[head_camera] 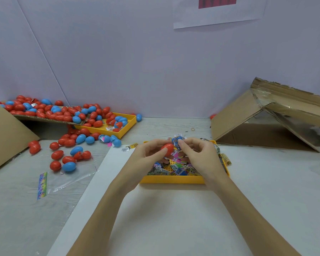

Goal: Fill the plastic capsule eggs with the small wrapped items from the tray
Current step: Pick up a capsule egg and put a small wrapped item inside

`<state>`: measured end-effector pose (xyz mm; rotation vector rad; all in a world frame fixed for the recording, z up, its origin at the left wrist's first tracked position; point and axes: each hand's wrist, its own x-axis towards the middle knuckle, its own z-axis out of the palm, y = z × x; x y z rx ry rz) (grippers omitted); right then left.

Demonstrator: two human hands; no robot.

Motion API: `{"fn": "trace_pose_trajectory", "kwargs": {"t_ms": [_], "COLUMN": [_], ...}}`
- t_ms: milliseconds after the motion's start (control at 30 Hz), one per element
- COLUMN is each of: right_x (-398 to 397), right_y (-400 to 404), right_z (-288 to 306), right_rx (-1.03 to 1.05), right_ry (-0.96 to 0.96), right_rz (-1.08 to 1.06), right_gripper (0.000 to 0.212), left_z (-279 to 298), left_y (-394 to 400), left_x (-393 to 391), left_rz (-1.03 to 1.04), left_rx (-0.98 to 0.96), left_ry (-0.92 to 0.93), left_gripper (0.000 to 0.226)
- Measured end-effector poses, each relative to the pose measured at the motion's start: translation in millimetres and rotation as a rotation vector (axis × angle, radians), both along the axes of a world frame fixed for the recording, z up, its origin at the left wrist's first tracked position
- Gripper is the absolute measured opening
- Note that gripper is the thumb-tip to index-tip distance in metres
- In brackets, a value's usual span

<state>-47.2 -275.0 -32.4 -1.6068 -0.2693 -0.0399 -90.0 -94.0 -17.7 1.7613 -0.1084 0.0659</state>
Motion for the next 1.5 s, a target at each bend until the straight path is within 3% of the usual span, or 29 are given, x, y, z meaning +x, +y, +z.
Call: {"fn": "trace_pose_trajectory", "kwargs": {"t_ms": [200, 367, 500, 600, 733, 867, 967, 1067, 1167, 1300, 1500], "right_x": [1.2, 1.4, -1.1, -1.9, -3.9, -4.7, -4.5, -2.3, 0.5, 0.5, -0.9], "right_y": [-0.7, -1.2, -1.0, 0.4, 1.4, 4.1, 3.5, 0.7, -3.4, -2.9, 1.9], "right_z": [2.4, 1.2, 2.9, 5.0, 6.9, 9.9, 10.6, 9.8, 7.8, 6.1, 2.9], "right_rx": [0.005, -0.310, -0.354, -0.199, 0.169, 0.494, 0.604, 0.430, 0.132, 0.011, -0.120], "right_ry": [0.008, -0.142, -0.164, -0.054, 0.243, 0.435, 0.458, 0.305, 0.102, 0.003, -0.079], "right_rz": [0.060, 0.091, 0.125, 0.110, 0.182, 0.245, 0.209, 0.038, -0.119, -0.088, -0.049], "right_gripper": [0.009, 0.003, 0.009, 0.008, 0.013, 0.023, 0.032, 0.022, 0.005, 0.007, 0.018], "left_z": [-3.9, -8.4, -8.7, -7.2, -3.3, -2.8, -2.0, -0.5, 0.5, -1.2, -1.0], "left_y": [-2.9, -7.1, -7.0, -5.5, -7.3, -10.1, -11.6, -10.1, -5.4, -5.7, -1.2], "left_x": [6.5, 4.6, 4.2, 3.0, 0.4, -1.6, -0.1, 1.8, 2.3, 1.9, 0.4], "left_rz": [0.051, 0.133, 0.170, 0.200, 0.205, 0.153, 0.064, -0.089, -0.052, 0.054, 0.056], "left_rx": [-0.096, 0.161, 0.242, 0.111, -0.049, -0.059, 0.007, -0.173, -0.065, -0.029, 0.004], "left_ry": [-0.047, -0.147, -0.196, -0.125, -0.049, -0.022, 0.028, 0.065, 0.031, -0.087, -0.152], "left_gripper": [0.045, 0.016, 0.006, 0.007, 0.018, 0.017, 0.026, 0.029, 0.034, 0.040, 0.032]}}
